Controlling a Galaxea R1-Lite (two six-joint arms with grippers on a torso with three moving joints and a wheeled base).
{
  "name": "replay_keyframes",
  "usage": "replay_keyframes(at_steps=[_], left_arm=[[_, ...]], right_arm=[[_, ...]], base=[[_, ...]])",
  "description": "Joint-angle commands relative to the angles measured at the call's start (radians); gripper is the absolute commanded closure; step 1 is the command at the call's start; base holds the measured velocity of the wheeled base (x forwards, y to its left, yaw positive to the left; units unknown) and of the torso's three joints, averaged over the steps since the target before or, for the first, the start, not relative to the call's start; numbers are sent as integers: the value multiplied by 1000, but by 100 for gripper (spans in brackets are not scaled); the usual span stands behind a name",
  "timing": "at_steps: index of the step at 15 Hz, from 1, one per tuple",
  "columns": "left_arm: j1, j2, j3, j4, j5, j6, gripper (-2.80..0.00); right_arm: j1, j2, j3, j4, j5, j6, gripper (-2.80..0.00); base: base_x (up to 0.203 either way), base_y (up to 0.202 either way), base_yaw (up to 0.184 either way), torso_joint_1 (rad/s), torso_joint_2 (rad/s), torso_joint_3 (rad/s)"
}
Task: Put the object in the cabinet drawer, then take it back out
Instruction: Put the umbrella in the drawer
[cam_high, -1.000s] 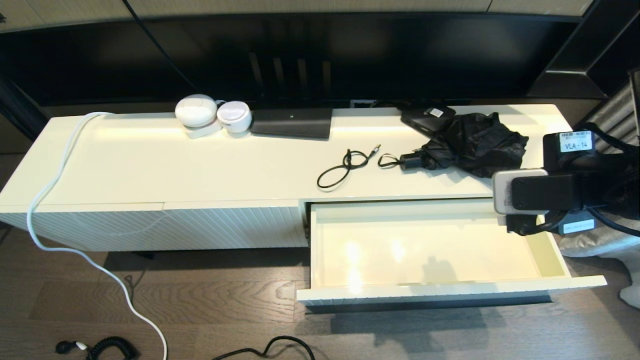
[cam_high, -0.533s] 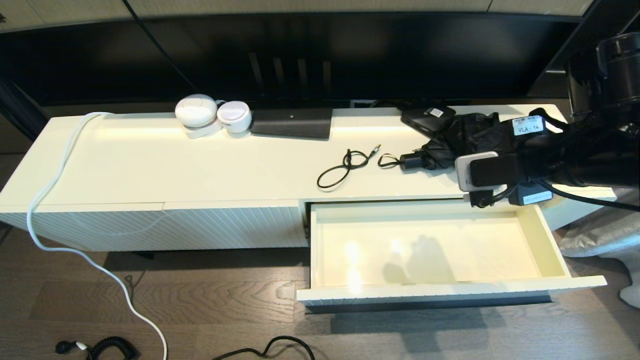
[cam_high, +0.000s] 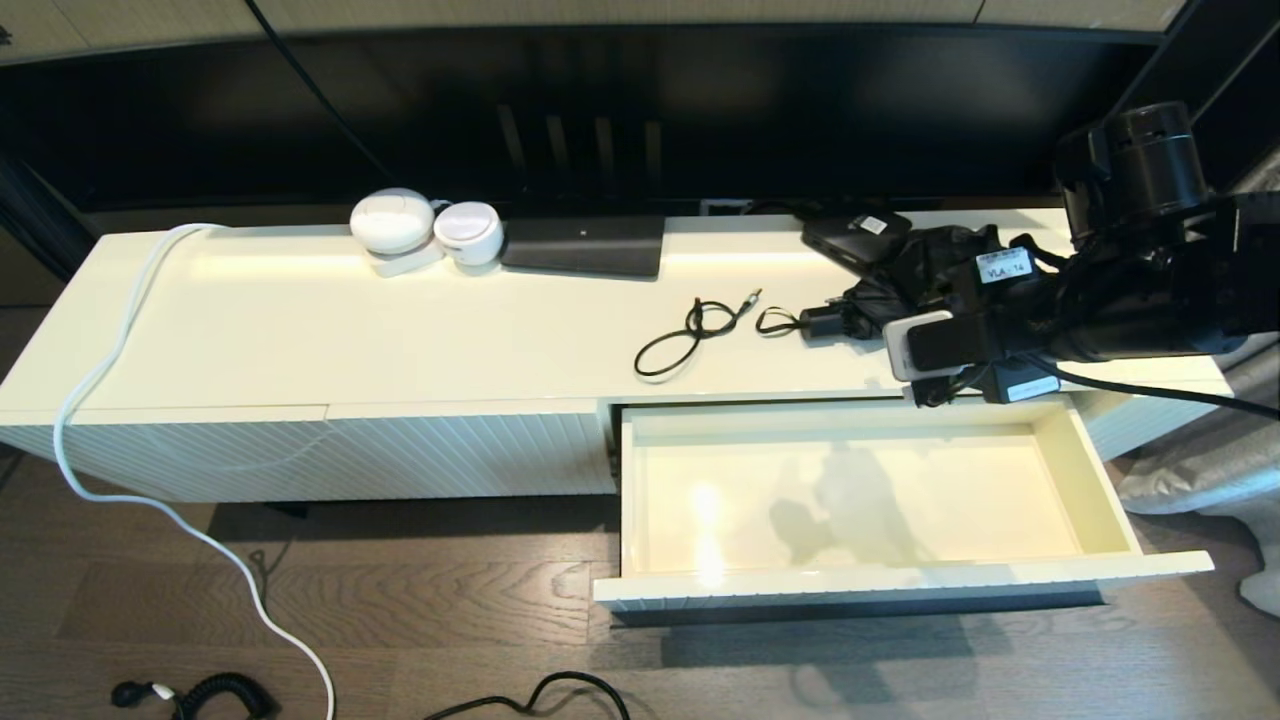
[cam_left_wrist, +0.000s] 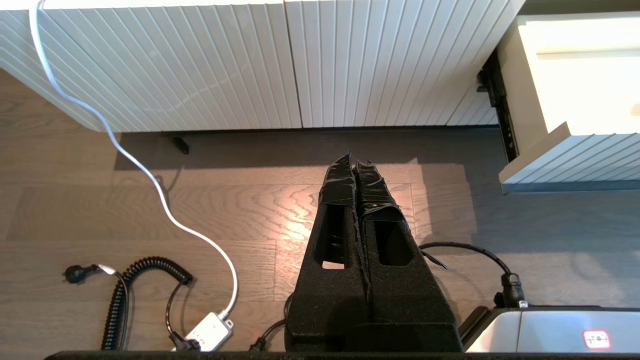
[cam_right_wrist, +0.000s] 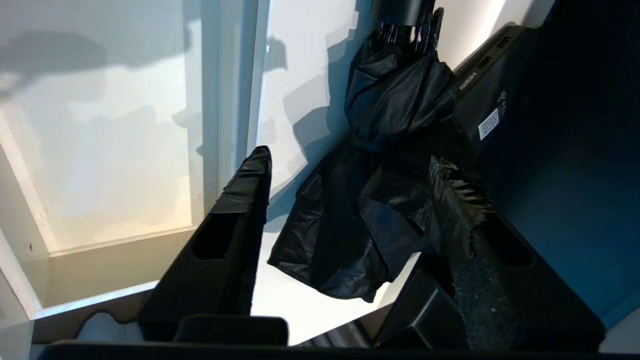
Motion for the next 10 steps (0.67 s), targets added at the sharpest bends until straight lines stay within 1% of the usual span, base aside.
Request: replay_keyframes(at_steps=[1, 4, 8, 10], left_arm=[[0, 0, 2, -1, 0, 0, 0], [0, 0, 1, -1, 0, 0, 0], [0, 0, 0, -1, 0, 0, 0], [0, 0, 2, -1, 0, 0, 0]], right_arm=[[-16, 55, -30, 1, -1, -1, -280], [-42, 124, -124, 8, 0, 19, -280], [-45, 231, -257, 14, 1, 20, -280], [-45, 265, -297, 15, 5, 22, -280]], base=[[0, 0, 0, 0, 0, 0], [0, 0, 0, 0, 0, 0], [0, 0, 0, 0, 0, 0], [0, 0, 0, 0, 0, 0]])
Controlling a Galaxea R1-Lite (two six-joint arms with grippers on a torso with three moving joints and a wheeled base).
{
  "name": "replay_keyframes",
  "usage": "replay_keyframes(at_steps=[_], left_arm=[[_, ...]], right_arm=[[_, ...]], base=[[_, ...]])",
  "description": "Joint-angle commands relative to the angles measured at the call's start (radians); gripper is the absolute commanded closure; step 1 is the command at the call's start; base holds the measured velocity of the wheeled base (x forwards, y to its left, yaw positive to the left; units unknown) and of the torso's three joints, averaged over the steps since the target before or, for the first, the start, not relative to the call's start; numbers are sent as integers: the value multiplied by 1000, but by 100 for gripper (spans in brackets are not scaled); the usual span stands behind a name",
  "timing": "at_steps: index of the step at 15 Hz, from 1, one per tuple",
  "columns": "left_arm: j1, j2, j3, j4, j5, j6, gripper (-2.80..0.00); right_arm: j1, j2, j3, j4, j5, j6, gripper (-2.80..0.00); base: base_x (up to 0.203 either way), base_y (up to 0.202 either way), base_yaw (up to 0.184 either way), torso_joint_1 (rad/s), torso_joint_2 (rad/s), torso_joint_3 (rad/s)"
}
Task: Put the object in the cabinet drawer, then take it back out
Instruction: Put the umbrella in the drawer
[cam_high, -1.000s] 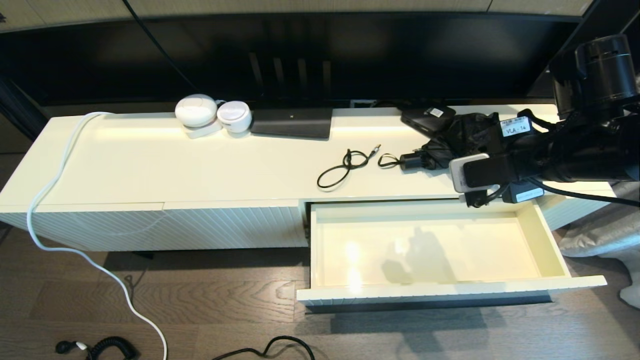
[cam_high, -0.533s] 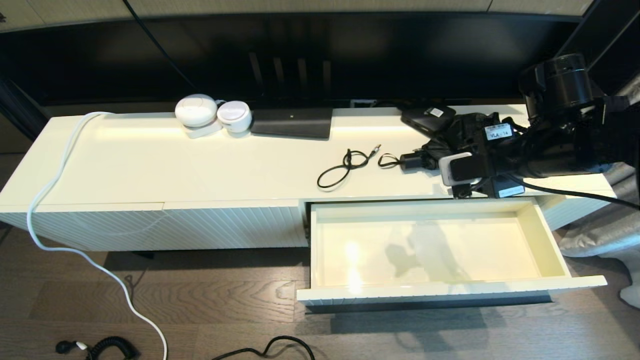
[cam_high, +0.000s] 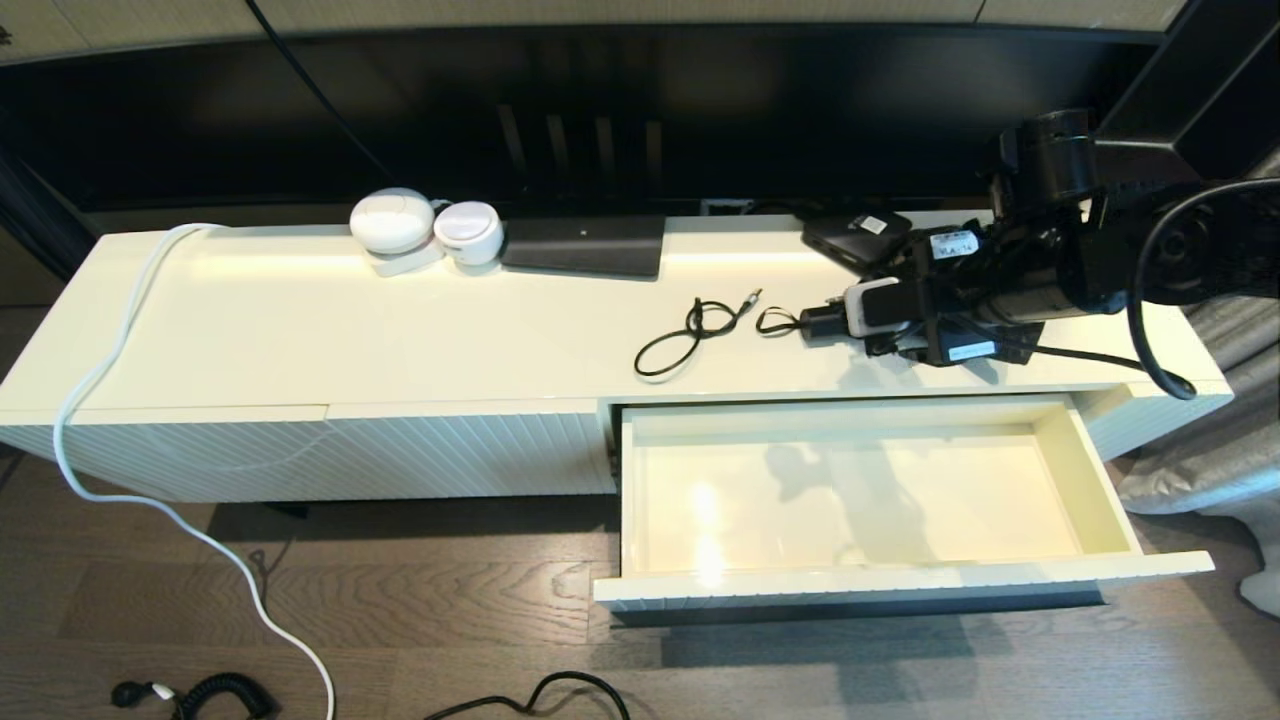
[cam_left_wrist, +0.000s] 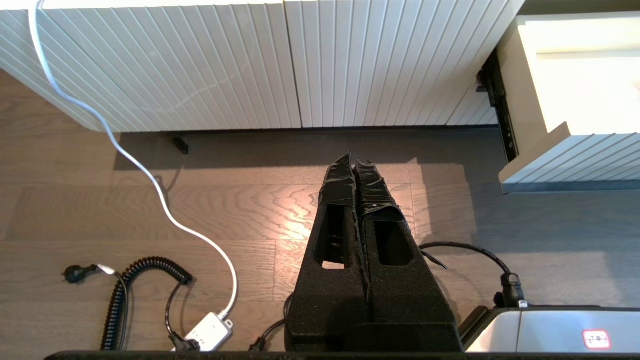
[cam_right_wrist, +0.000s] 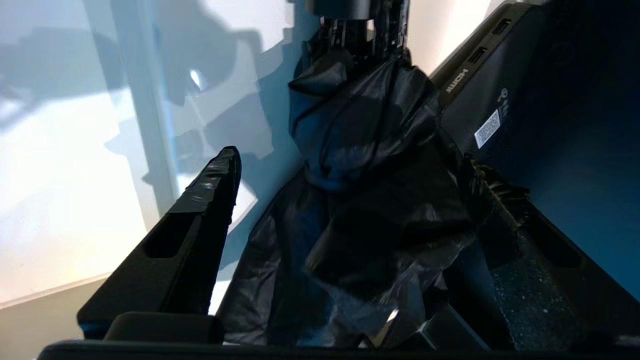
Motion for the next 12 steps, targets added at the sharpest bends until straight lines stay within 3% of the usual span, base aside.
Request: replay_keyframes(at_steps=[1, 5, 12], left_arm=[[0, 0, 0, 0, 0, 0, 0], [0, 0, 2, 0, 0, 0, 0], [0, 0, 0, 0, 0, 0, 0]], right_arm=[[1, 68, -62, 3, 0, -8, -280], [-1, 149, -211, 61, 3, -6, -280], [-26, 177, -215, 12, 1, 3, -280]], base=[[0, 0, 0, 0, 0, 0], [0, 0, 0, 0, 0, 0], [0, 0, 0, 0, 0, 0]])
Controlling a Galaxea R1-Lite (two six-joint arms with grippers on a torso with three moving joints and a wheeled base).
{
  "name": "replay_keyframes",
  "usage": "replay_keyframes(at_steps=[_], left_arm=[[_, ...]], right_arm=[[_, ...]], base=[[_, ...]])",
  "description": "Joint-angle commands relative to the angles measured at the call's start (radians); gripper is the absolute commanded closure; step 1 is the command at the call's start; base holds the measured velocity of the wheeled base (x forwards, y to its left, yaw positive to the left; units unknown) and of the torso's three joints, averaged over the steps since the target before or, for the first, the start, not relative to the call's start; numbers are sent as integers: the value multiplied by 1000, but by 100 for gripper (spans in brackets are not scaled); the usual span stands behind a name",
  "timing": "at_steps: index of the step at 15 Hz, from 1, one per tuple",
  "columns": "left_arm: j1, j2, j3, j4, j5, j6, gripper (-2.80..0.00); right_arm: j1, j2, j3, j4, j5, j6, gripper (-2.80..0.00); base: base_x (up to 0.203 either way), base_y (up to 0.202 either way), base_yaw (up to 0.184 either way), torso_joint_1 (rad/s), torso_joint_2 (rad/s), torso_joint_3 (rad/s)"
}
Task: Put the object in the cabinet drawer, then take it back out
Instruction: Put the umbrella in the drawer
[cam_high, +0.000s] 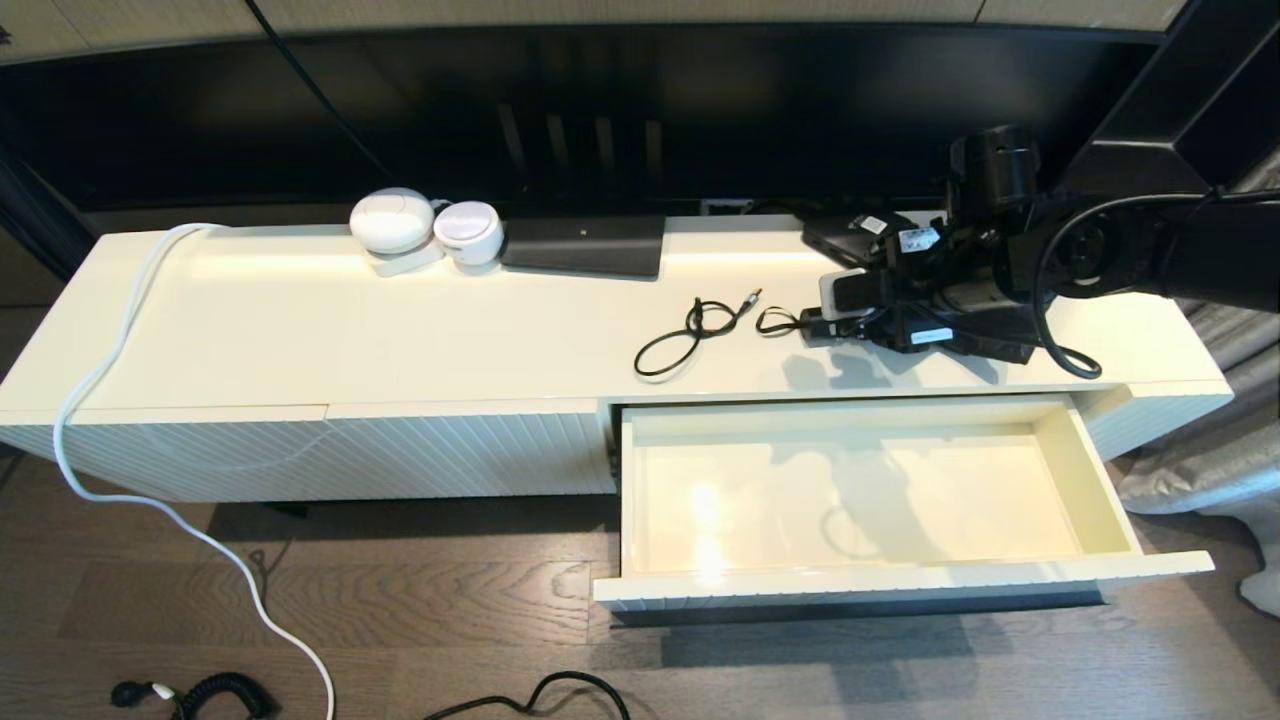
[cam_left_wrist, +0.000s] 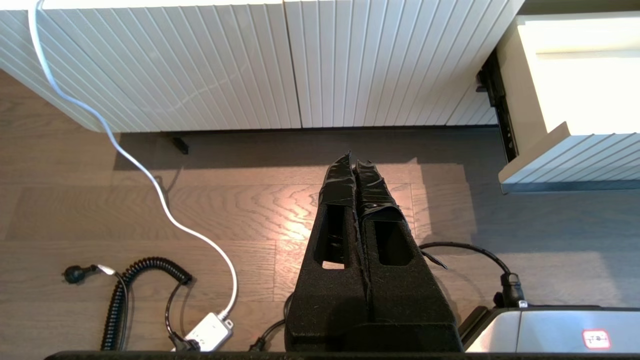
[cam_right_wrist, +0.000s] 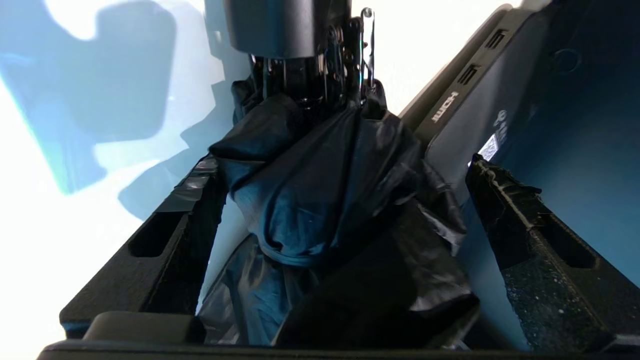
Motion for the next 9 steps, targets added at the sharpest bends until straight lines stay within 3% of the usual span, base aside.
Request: replay_keyframes(at_steps=[1, 9], left_arm=[[0, 0, 2, 0, 0, 0, 0], [0, 0, 0, 0, 0, 0, 0]], right_arm=[[-6, 12, 0, -8, -1, -2, -280], [-6, 25, 0, 6, -1, -2, -280]], base=[[0, 0, 0, 0, 0, 0], [0, 0, 0, 0, 0, 0]])
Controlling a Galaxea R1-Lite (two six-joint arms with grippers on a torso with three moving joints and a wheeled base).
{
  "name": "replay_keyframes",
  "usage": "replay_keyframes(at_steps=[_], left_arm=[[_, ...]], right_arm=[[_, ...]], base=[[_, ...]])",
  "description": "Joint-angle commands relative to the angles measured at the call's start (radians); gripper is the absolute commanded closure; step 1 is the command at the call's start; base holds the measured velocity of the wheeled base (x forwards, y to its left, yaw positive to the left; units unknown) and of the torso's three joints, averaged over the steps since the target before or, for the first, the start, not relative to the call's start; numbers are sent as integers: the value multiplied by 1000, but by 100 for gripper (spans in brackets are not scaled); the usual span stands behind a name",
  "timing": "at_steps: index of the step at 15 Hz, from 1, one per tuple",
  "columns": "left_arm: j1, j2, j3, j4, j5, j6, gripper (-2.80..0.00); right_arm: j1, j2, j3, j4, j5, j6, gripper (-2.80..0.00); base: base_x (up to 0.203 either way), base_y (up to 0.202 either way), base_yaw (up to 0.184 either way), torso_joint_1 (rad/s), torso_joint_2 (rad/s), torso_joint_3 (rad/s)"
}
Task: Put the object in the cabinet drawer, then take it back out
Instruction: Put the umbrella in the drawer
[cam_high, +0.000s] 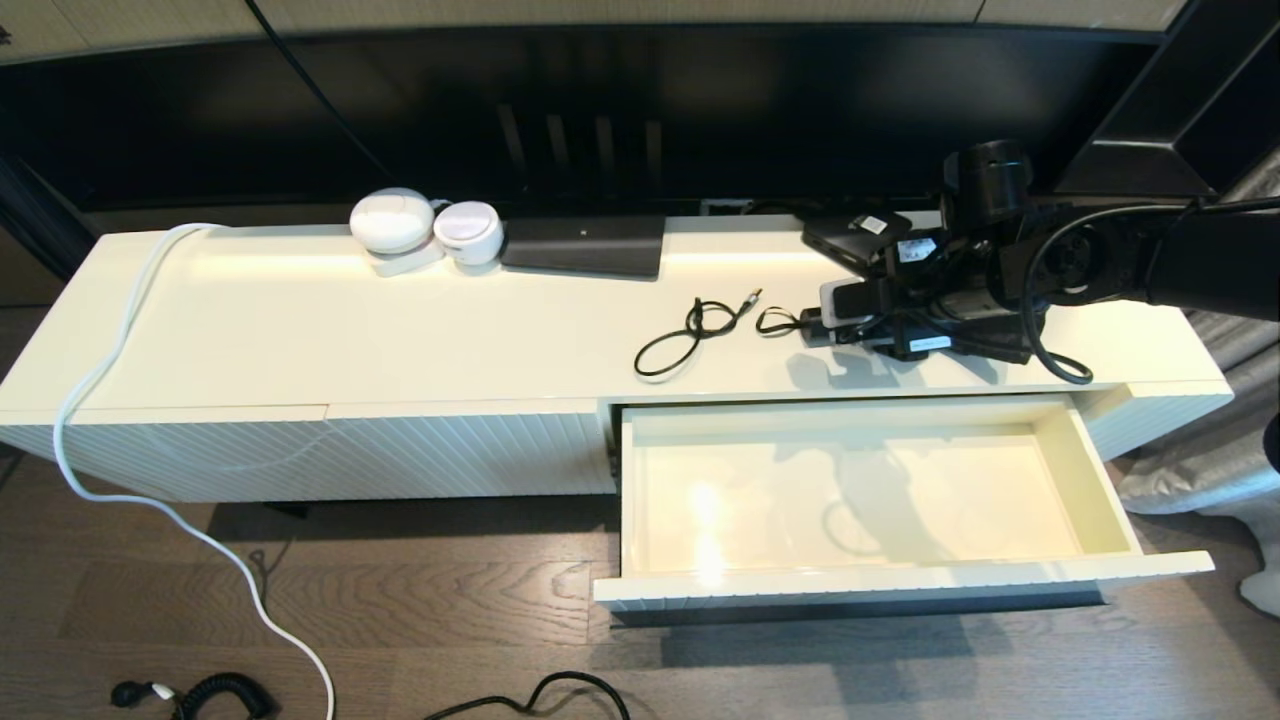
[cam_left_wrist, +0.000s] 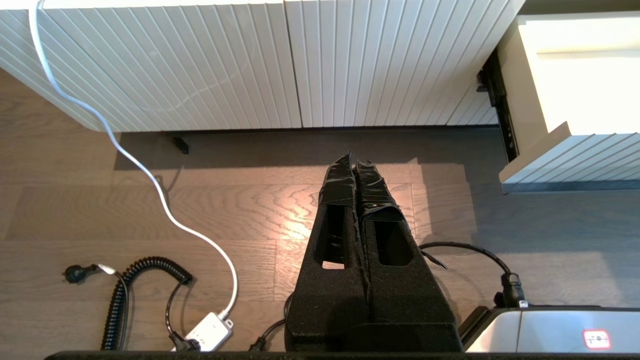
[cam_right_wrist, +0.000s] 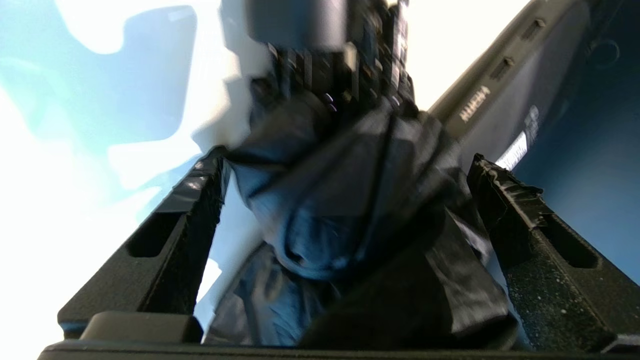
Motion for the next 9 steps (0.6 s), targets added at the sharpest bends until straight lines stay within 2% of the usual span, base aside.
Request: replay_keyframes(at_steps=[1, 9], left_arm=[[0, 0, 0, 0, 0, 0, 0], [2, 0, 0, 0, 0, 0, 0]], right_arm=[[2, 6, 0, 2, 0, -9, -280], [4, 17, -1, -26, -2, -6, -280]], base=[[0, 0, 0, 0, 0, 0], [0, 0, 0, 0, 0, 0]])
